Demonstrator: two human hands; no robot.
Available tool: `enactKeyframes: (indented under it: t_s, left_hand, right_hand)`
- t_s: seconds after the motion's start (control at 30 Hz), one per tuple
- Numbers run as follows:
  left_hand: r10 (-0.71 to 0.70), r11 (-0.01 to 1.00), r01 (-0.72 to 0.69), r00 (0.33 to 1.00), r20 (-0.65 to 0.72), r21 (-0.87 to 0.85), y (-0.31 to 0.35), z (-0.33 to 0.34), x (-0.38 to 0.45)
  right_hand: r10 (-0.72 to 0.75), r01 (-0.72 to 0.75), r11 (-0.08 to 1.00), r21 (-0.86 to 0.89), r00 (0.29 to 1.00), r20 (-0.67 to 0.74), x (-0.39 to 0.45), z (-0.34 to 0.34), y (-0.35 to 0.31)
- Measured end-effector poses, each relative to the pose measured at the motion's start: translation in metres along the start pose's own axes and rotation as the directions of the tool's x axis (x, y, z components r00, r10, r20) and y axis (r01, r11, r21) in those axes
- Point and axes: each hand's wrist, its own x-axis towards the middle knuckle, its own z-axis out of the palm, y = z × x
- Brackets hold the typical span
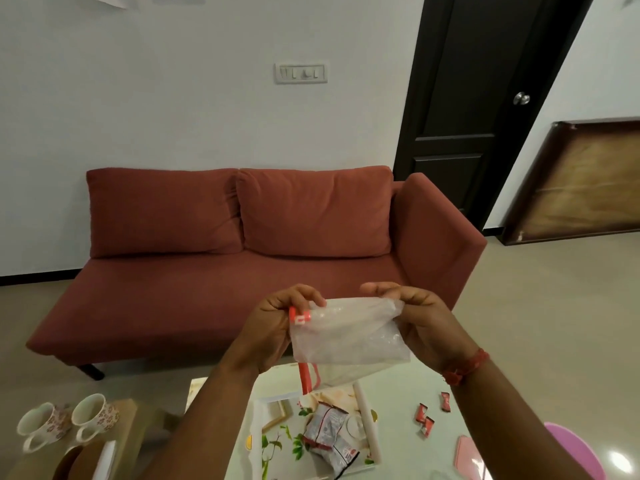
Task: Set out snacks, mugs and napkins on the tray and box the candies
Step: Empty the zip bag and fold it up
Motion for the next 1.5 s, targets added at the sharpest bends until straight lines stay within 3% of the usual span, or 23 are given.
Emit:
enactKeyframes:
  t_s: [0.07, 0.13, 0.17, 0.23, 0.3, 0.33, 0.43, 0.5, 0.57, 0.67, 0.73, 0.83, 0.9, 0.97, 1.1, 1.23, 1.33, 1.43, 1.5]
  left_hand:
    - [0.081, 0.972, -0.095, 0.994, 0.074, 0.213, 0.003, -0.002, 0.001]
    - [0.123, 0.925, -0.173, 0.979, 0.164, 0.339, 0.005, 0.004, 0.003]
    - [0.129, 0.904, -0.199, 0.971, 0.202, 0.378, 0.005, 0.009, 0.005]
    - [0.17, 0.87, -0.27, 0.95, 0.262, 0.414, 0.006, 0.02, 0.008]
    - [0.212, 0.842, -0.316, 0.939, 0.271, 0.437, 0.007, 0.026, 0.011]
    - [0.216, 0.842, -0.308, 0.945, 0.247, 0.444, 0.006, 0.027, 0.013]
    - [0.066, 0.964, -0.091, 0.992, 0.107, 0.251, 0.006, 0.021, 0.013]
    - [-0.102, 0.987, 0.089, 0.99, 0.099, 0.132, -0.003, 0.013, 0.013]
    - [-0.217, 0.952, 0.175, 0.965, 0.148, 0.252, -0.014, 0.011, 0.014]
    - [-0.282, 0.863, 0.18, 0.947, 0.155, 0.473, -0.027, 0.021, 0.019]
    - [-0.28, 0.839, 0.178, 0.952, 0.126, 0.515, -0.037, 0.025, 0.025]
    - [-0.267, 0.916, 0.231, 0.961, 0.07, 0.328, -0.047, 0.028, 0.035]
    - [-0.227, 0.942, 0.217, 0.974, 0.012, 0.255, -0.057, 0.037, 0.041]
    - [-0.189, 0.95, 0.196, 0.981, -0.053, 0.244, -0.069, 0.055, 0.047]
    - [-0.191, 0.954, 0.235, 0.956, -0.225, 0.187, -0.102, 0.112, 0.061]
    - [-0.242, 0.934, 0.291, 0.942, -0.232, 0.207, -0.141, 0.179, 0.084]
    - [-0.293, 0.908, 0.35, 0.923, -0.248, 0.229, -0.174, 0.227, 0.107]
    - [-0.374, 0.866, 0.435, 0.891, -0.256, 0.246, -0.215, 0.29, 0.133]
    - [-0.428, 0.824, 0.494, 0.864, -0.265, 0.279, -0.249, 0.334, 0.15]
  right_hand:
    - [-0.05, 0.05, 0.999, -0.016, 0.999, -0.016, -0.001, -0.011, -0.01]
    - [-0.067, 0.063, 0.975, -0.213, 0.998, -0.01, 0.002, -0.015, -0.02]
    - [-0.01, 0.019, 0.921, -0.389, 1.0, 0.027, 0.005, -0.013, -0.024]
    - [0.204, -0.053, 0.703, -0.71, 0.97, 0.13, 0.011, -0.002, -0.028]
    - [0.328, -0.039, 0.504, -0.863, 0.933, 0.149, 0.016, 0.007, -0.027]
    - [0.318, -0.028, 0.462, -0.887, 0.939, 0.135, 0.016, 0.009, -0.025]
    - [0.199, -0.021, 0.479, -0.877, 0.976, 0.086, 0.014, 0.005, -0.021]
    - [0.148, -0.012, 0.457, -0.889, 0.987, 0.063, 0.013, 0.005, -0.02]
    - [0.137, -0.013, 0.404, -0.915, 0.989, 0.046, 0.013, 0.008, -0.019]
    - [0.11, -0.027, 0.37, -0.929, 0.994, 0.015, 0.013, 0.005, -0.015]
    - [0.099, -0.071, 0.426, -0.902, 0.995, -0.032, 0.009, -0.005, -0.012]
    - [0.058, -0.145, 0.639, -0.756, 0.988, -0.141, -0.006, -0.031, -0.011]
    - [0.0, -0.165, 0.822, -0.546, 0.957, -0.29, -0.019, -0.053, -0.005]
    - [0.048, -0.169, 0.947, -0.273, 0.916, -0.399, -0.032, -0.071, 0.008]
    - [0.217, -0.153, 0.968, 0.201, 0.91, -0.353, -0.056, -0.113, 0.041]
    - [0.178, -0.09, 0.976, 0.198, 0.854, -0.488, -0.075, -0.173, 0.057]
    - [0.064, -0.04, 0.998, 0.052, 0.731, -0.679, -0.087, -0.226, 0.059]
    - [0.006, -0.064, 0.996, -0.053, 0.692, -0.722, -0.103, -0.296, 0.064]
    - [0.044, -0.089, 0.996, -0.023, 0.679, -0.733, -0.114, -0.346, 0.071]
